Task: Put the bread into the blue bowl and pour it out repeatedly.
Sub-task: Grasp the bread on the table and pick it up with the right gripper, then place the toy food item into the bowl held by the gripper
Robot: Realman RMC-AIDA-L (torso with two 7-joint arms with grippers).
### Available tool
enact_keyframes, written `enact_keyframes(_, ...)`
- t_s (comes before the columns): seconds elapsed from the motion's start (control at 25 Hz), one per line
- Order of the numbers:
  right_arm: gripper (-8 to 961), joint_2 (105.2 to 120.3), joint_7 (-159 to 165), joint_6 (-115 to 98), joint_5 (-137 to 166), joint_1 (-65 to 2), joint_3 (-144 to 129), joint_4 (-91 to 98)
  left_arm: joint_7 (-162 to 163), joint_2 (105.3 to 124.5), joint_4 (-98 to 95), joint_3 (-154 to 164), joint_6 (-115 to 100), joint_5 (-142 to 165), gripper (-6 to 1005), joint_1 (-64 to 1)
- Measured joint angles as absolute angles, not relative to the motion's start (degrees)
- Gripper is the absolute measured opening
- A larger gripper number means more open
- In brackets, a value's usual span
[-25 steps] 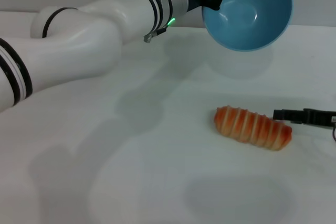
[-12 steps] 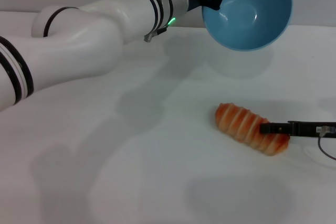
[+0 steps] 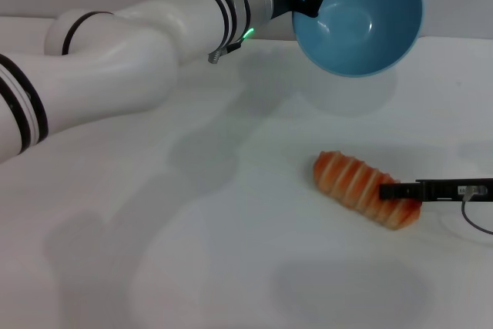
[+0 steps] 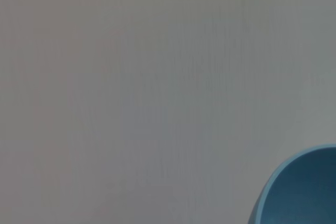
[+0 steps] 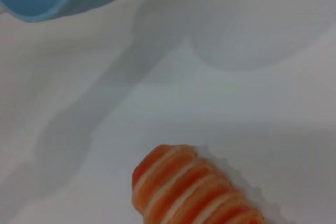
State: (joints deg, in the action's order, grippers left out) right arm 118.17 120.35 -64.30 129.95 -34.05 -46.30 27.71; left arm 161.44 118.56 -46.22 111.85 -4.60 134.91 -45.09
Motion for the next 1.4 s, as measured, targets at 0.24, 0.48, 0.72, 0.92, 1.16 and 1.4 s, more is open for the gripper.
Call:
enact_keyframes(0.24,499,118.21,119.7,-65.9,129.2,-33.0,-45.7,29.9,161.1,118.56,-46.0,111.9,-4.7,134.9,-2,-45.1)
enact_keyframes(0.48,456,118.21,116.7,-71.8,123.8,-29.8,-41.6,35.8,160.8,118.38,-43.3,110.8,-4.7,135.1,-1,-46.4)
enact_keyframes(0.72,431,117.66,116.4,-74.1,124.5,-28.5,-31.9,37.1,159.6,117.97,-34.4,106.8,-5.7,135.6,-1,-52.9)
enact_keyframes(0.92,392,117.41,116.9,-74.0,126.9,-27.4,-23.7,37.3,155.0,118.06,-32.6,104.5,-5.6,135.6,-1,-55.6)
enact_keyframes(1.16,338,117.74,116.7,-75.7,126.5,-25.4,-17.7,39.8,153.1,118.3,-32.5,104.6,-7.8,135.6,-2,-57.5)
enact_keyframes(1.4,263,118.13,115.2,-80.1,122.3,-25.0,-16.9,46.0,153.1,118.65,-32.8,105.3,-15.6,135.6,-1,-58.4)
